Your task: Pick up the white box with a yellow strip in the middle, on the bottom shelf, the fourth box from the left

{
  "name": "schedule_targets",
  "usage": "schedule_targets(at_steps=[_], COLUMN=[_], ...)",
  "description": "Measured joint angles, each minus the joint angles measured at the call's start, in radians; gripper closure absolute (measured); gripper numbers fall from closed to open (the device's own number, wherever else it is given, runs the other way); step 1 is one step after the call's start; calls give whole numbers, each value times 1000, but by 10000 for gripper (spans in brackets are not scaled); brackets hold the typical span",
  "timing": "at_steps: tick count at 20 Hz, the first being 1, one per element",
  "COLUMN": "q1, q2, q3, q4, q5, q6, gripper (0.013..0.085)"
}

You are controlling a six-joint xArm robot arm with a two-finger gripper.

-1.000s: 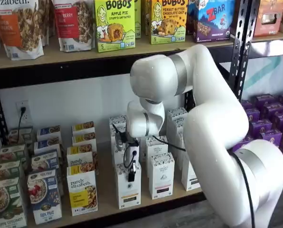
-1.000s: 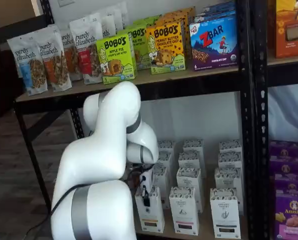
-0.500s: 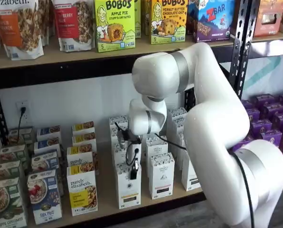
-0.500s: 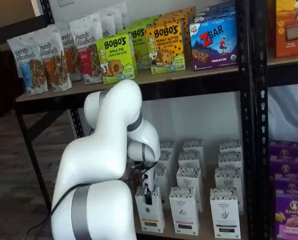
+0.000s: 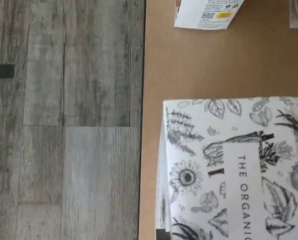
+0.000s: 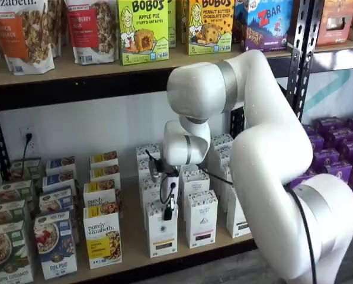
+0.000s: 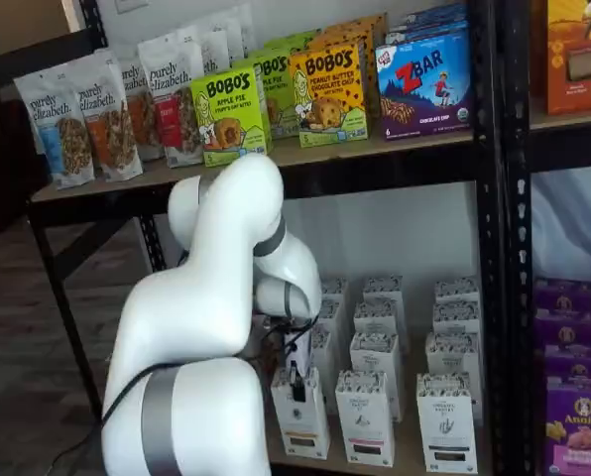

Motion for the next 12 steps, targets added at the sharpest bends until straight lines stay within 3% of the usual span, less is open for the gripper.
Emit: schedule_targets(at_steps=[12], q1=[0], q2=[-48], q3=[66], q4=[15], q5=[-6], q6=[-15], gripper=[530])
